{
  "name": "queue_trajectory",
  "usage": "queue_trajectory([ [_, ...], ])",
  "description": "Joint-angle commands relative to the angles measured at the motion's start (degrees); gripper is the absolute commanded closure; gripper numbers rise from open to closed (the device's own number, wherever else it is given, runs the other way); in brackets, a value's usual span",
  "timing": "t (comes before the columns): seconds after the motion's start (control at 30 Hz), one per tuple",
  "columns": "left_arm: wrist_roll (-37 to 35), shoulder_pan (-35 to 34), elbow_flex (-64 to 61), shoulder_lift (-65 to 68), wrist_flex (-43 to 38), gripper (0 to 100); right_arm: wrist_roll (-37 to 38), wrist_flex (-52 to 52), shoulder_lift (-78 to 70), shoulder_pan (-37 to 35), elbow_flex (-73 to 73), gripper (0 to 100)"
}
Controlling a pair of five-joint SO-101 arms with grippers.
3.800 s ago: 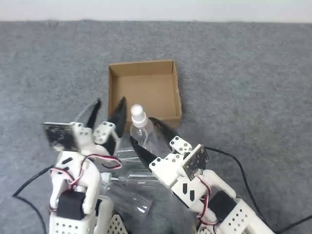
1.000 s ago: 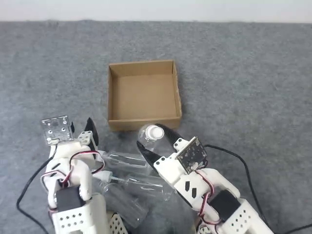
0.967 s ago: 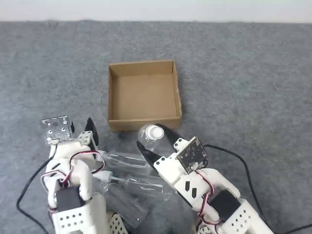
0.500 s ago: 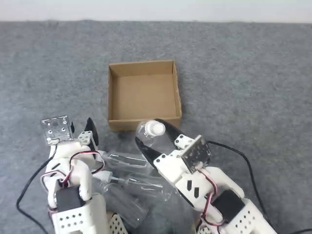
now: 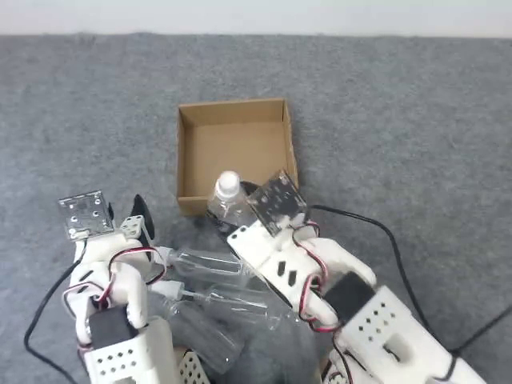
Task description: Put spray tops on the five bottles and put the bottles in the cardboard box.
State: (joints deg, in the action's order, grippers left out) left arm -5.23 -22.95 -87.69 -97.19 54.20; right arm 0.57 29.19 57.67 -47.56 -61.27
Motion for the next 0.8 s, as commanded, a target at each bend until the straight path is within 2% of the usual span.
queue_trajectory([
  [0.0, 0.3, -0.9, 0.7, -0.9, -2.1, 84, 1.1, -4.5, -2.7, 0.7, 5.0, 98.8],
  [0.2, 0.5, -0.9, 0.7, -0.9, -2.1, 84, 1.1, -12.1, -8.6, 2.2, 6.5, 98.8],
  [0.47, 0.5, -0.9, 0.6, -0.9, -2.1, 84, 0.7, -12.5, -19.7, 6.7, 15.0, 98.8],
  [0.77, 0.6, -0.9, 0.5, -0.9, -2.1, 84, 0.6, -14.8, -29.0, 7.3, 21.1, 98.8],
])
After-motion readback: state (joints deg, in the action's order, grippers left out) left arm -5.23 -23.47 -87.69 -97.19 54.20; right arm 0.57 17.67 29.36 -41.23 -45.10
